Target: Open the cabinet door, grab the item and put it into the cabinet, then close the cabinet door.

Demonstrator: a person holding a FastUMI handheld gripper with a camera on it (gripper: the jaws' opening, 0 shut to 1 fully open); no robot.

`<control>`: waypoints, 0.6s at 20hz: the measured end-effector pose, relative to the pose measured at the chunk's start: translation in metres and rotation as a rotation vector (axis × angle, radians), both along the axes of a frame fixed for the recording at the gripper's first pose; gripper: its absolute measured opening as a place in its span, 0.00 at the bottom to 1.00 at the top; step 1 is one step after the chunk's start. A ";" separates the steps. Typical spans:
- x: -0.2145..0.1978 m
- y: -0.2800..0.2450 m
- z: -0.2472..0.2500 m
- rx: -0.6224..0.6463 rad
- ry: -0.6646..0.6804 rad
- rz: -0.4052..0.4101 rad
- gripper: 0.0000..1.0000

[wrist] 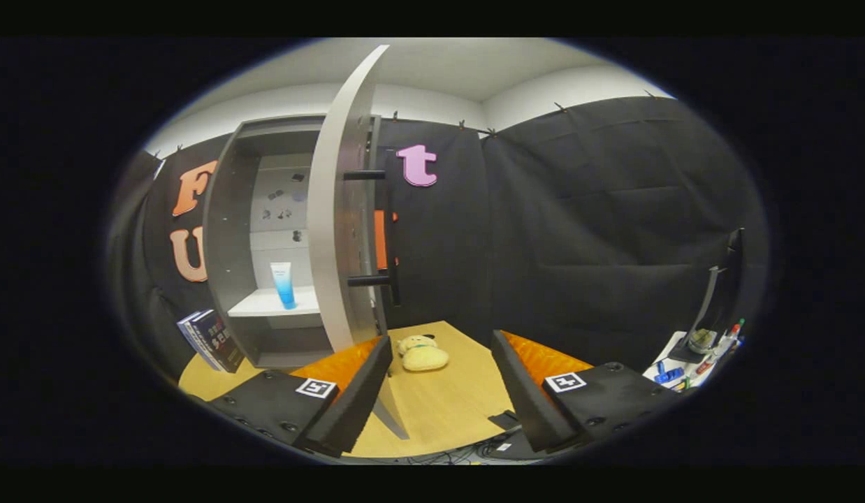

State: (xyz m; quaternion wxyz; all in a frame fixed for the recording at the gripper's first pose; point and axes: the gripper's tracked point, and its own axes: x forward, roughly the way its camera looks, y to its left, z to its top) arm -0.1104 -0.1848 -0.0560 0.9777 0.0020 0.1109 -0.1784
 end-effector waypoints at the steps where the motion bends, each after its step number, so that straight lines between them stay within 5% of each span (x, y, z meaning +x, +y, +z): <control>1: 0.000 0.008 0.000 0.004 0.000 0.006 0.93; 12: 0.029 0.097 -0.009 0.014 0.014 0.137 0.93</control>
